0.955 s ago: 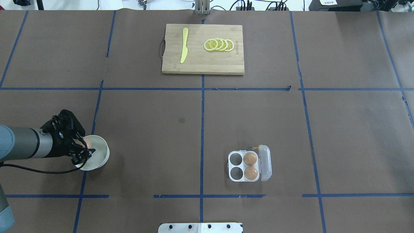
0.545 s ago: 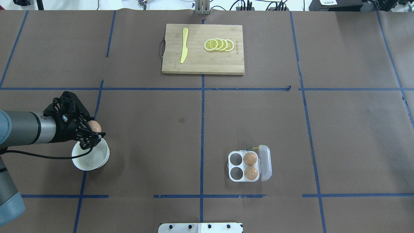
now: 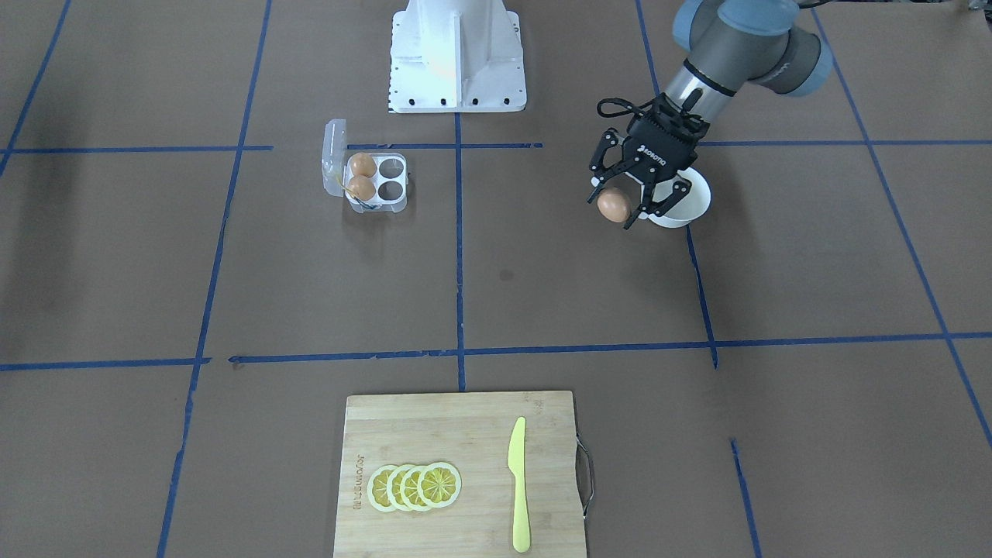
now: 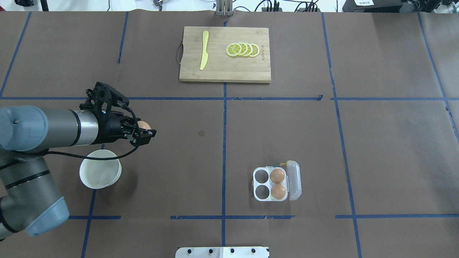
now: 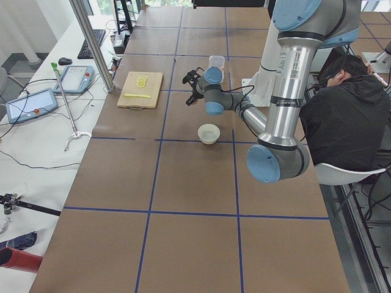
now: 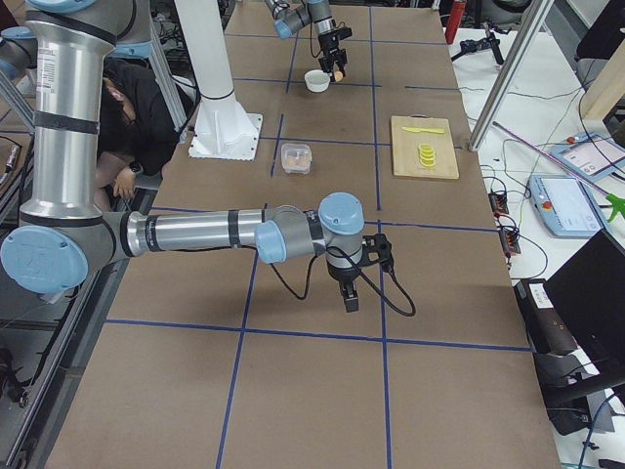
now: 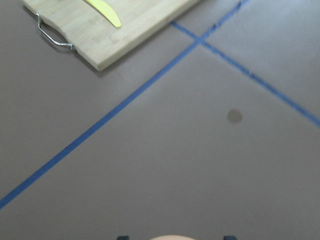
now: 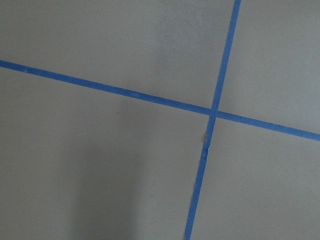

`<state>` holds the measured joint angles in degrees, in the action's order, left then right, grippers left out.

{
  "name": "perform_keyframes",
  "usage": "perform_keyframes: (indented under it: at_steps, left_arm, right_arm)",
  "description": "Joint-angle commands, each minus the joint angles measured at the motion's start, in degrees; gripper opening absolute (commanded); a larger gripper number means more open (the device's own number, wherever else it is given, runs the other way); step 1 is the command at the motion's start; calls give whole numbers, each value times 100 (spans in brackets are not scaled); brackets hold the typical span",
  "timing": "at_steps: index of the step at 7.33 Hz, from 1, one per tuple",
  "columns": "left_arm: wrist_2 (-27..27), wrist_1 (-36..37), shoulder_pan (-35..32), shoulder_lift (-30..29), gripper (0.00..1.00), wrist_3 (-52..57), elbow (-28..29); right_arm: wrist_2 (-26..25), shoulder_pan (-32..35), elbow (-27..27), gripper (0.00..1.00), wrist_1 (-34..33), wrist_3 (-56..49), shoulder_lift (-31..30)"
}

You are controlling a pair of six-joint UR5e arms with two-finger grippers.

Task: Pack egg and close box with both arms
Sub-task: 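Lift the egg out of the bowl and carry it toward the carton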

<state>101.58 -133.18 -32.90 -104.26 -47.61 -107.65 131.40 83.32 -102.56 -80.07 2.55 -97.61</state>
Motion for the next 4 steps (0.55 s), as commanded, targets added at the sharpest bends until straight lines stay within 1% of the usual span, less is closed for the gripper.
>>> perform_keyframes:
  at_steps: [1, 2, 3, 4]
  left_arm:
    - [-32, -129, 553, -962, 0, -2418, 358]
    - [-442, -504, 844, -1078, 0, -3350, 437]
    - [-1090, -1317, 1351, -1210, 0, -4047, 803]
    - [-1601, -2021, 1783, -1402, 0, -4385, 1250]
  right_arm:
    - [0, 0, -1, 100, 0, -9, -4]
    - [0, 0, 7, 100, 0, -9, -4]
    - [0, 0, 8, 100, 0, -9, -4]
    - [0, 0, 8, 100, 0, -9, -4]
